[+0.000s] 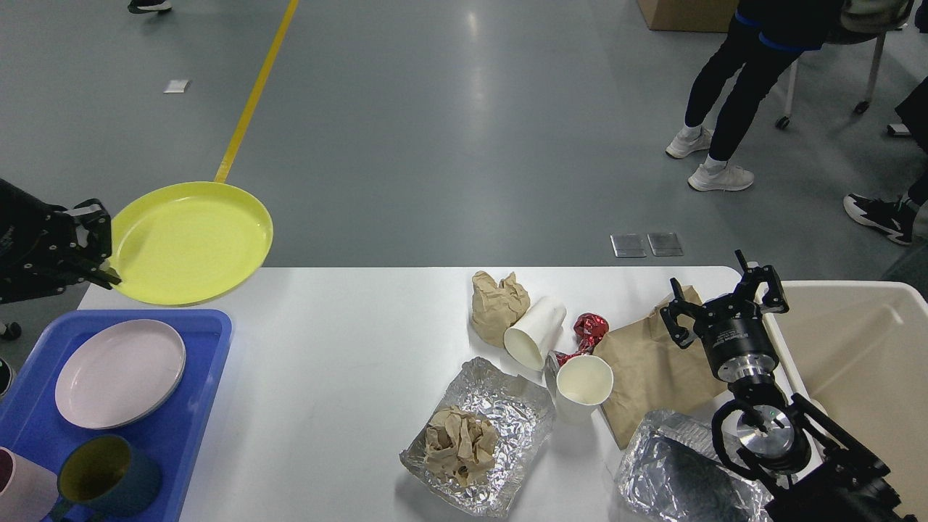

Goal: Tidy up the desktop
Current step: 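Lift the yellow plate and set it onto the pink plate, then release the yellow plate and hold the left gripper beside the tray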

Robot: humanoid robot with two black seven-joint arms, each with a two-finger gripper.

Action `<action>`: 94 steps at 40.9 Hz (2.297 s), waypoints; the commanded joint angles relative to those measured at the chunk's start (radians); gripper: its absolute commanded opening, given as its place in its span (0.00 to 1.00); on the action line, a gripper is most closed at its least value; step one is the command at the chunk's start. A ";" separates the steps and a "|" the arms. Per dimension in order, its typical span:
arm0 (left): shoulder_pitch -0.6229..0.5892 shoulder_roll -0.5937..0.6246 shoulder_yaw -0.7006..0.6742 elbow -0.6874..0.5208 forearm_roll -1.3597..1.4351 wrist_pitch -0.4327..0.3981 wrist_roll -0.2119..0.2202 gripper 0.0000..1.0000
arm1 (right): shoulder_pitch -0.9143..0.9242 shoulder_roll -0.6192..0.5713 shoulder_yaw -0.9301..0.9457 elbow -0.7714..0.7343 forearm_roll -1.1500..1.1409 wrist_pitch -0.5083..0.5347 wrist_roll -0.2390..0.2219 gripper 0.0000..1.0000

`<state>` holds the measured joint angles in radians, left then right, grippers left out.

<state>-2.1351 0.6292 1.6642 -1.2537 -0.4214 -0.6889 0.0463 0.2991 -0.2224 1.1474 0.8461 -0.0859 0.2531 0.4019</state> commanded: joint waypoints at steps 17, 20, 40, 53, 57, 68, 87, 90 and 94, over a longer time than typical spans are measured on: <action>0.901 0.152 -0.653 0.689 0.058 0.014 0.161 0.00 | 0.000 0.000 0.000 0.001 0.000 0.000 0.000 1.00; 0.997 0.136 -0.734 0.760 0.070 0.055 0.188 0.00 | 0.000 0.000 0.000 -0.001 0.000 0.000 0.000 1.00; 1.101 0.041 -0.768 0.780 0.135 0.233 0.182 0.00 | 0.000 0.000 0.000 -0.001 0.000 0.000 0.000 1.00; 1.101 0.040 -0.791 0.767 0.133 0.209 0.187 0.02 | 0.000 0.000 0.000 -0.001 0.000 0.000 0.000 1.00; 1.101 0.040 -0.807 0.758 0.133 0.183 0.188 0.05 | 0.000 0.000 0.000 -0.001 0.000 0.000 0.000 1.00; 1.100 0.041 -0.807 0.758 0.133 0.238 0.182 0.81 | 0.000 0.000 0.000 -0.001 0.000 0.000 0.000 1.00; 1.087 0.043 -0.810 0.721 0.132 0.223 0.184 0.92 | 0.000 0.000 0.000 -0.001 0.000 0.000 0.000 1.00; 1.086 0.046 -0.825 0.705 0.130 0.224 0.179 0.92 | 0.000 0.000 0.000 -0.001 0.000 0.000 0.000 1.00; 1.086 0.058 -0.828 0.691 0.132 0.213 0.190 0.51 | 0.000 0.000 0.000 -0.001 0.000 0.000 0.000 1.00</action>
<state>-1.0476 0.6738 0.8411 -0.5455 -0.2900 -0.4651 0.2264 0.2991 -0.2224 1.1474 0.8452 -0.0859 0.2531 0.4019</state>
